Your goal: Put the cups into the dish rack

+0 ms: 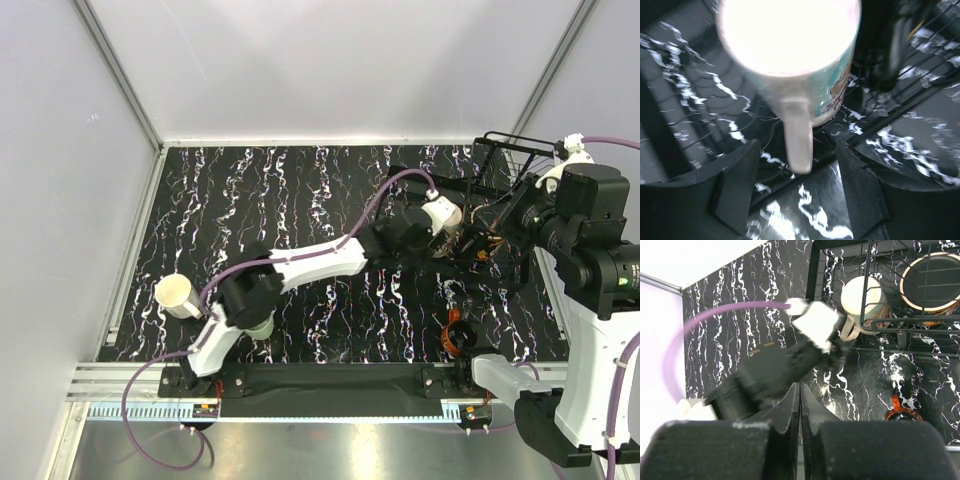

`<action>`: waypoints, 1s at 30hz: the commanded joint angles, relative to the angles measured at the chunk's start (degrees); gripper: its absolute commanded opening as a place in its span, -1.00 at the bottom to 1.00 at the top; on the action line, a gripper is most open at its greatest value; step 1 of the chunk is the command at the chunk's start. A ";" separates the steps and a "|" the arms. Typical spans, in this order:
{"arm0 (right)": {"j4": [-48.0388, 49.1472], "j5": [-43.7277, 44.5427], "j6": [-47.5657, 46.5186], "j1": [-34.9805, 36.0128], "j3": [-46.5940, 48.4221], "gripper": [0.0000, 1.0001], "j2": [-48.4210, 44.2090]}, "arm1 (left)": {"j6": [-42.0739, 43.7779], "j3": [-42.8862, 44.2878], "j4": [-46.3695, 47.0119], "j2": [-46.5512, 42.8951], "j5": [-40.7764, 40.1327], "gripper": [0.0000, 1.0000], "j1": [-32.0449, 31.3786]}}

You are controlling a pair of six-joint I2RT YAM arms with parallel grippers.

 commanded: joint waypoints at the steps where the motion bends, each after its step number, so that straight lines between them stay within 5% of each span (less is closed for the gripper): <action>1: -0.04 -0.78 -0.97 -0.14 -1.03 -0.83 0.46 | -1.78 -5.14 7.65 -11.37 -1.97 0.40 -0.32; 11: 2.76 -11.86 2.80 1.17 -8.58 -0.81 2.48 | -15.05 -23.96 4.40 -36.21 -4.16 0.47 -0.32; 14: 3.82 -13.18 3.59 7.46 -10.08 -0.81 5.02 | -17.52 -31.35 3.35 -45.35 -5.56 0.48 -0.23; 18: 6.98 -2.38 9.30 21.99 -10.87 -0.78 8.81 | -19.45 -37.24 0.01 -55.99 -7.85 0.49 -0.32; 30: 14.73 9.31 25.12 35.88 -34.94 -0.81 -0.40 | -28.77 -55.35 -4.74 -87.13 -17.78 0.44 -0.23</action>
